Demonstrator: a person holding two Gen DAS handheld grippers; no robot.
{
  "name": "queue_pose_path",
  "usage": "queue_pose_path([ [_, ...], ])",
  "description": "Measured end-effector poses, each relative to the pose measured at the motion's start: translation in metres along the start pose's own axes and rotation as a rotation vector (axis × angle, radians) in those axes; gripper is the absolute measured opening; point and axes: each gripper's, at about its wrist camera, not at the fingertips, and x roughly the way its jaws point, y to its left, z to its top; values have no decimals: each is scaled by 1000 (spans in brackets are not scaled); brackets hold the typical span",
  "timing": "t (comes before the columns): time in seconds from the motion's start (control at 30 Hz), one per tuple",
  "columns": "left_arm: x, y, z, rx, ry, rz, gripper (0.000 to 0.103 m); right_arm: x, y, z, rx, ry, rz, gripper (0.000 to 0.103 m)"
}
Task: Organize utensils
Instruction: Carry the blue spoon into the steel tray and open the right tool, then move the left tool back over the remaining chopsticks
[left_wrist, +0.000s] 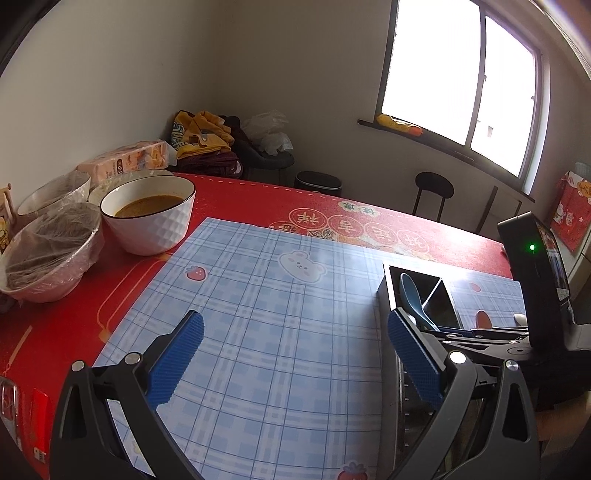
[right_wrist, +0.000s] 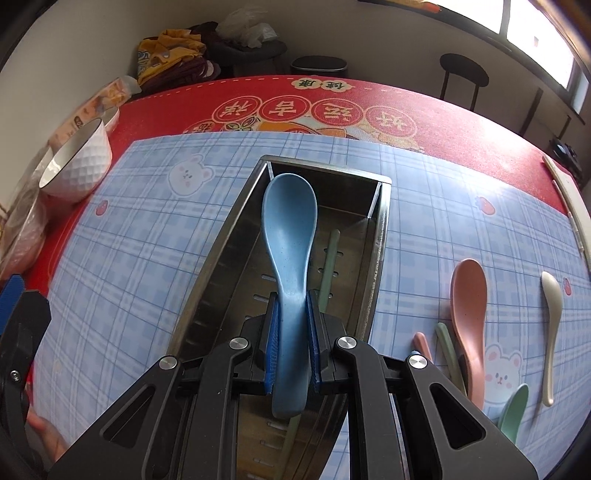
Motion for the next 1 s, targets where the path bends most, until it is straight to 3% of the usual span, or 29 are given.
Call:
queue_pose_path([
  [0.33,4,4,-1,-21,14,20,97,0,-4,0,2,-1,-1,16],
  [0.53,4,4,-3,-23,-1,17,97,-12,-8,-4,2,-12,55,17],
  [0.6,3,5,-2,-28,-9,15,97,-22,-10,-6,-3,-37,73,24],
  [0.67,2,6,-2,-37,-13,11,97,-36,-12,-9,-19,-77,79,47],
  [0.8,2,3,-2,-29,-9,7,97,-64,-26,-20,-44,-152,95,57],
  [1.0,4,-7,-6,10,-9,8,97,-100,-67,-50,-66,-302,159,89],
])
